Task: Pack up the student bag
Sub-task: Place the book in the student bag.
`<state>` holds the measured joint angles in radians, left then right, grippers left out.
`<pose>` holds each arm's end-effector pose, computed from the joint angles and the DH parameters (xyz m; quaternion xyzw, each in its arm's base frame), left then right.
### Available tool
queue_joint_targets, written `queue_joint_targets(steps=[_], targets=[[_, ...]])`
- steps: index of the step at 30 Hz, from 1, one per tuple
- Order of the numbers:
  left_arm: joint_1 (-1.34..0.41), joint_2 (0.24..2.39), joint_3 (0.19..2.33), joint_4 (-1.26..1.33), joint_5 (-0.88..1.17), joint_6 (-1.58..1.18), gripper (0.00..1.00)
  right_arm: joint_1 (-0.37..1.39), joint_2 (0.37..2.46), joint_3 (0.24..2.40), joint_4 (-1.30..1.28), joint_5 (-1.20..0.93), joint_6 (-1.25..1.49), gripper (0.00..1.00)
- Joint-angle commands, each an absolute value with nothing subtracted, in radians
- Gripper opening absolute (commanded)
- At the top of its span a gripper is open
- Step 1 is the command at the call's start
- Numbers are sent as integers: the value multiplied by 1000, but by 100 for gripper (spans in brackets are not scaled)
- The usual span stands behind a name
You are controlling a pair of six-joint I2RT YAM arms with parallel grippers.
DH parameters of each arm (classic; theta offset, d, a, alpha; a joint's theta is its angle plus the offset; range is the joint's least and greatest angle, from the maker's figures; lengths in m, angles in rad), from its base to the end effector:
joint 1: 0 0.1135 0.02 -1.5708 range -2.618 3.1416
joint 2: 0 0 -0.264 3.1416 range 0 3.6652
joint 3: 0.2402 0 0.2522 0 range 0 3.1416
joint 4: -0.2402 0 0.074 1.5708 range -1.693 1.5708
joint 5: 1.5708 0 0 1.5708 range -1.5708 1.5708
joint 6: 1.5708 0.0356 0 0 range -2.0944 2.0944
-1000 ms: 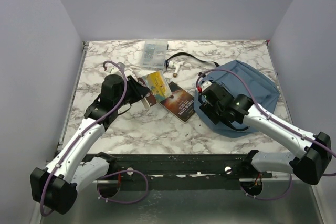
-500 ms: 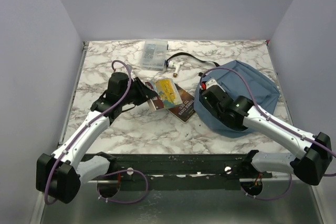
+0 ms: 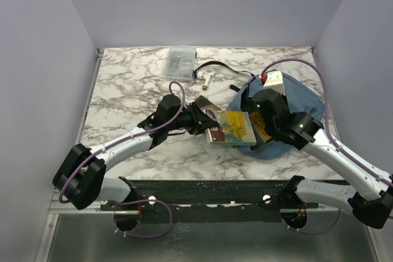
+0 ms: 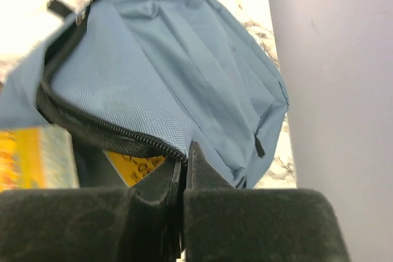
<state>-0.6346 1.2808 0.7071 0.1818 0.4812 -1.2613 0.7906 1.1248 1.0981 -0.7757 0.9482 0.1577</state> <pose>0.2160 -0.1795 0.2436 -0.1228 0.8088 -0.5541 0.1541 0.1742 0.1349 0.3370 -0.0941 0.8371 -0.2243 0.4899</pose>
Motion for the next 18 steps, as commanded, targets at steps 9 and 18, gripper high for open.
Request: queue_joint_targets(steps=[9,18], targets=[[-773,1355,805,527,280,-1452,0,793,991,1100,-597,939,144,0],[-820,1309,830,416,188,-1469,0,791,957,1065,-556,915,114,1]])
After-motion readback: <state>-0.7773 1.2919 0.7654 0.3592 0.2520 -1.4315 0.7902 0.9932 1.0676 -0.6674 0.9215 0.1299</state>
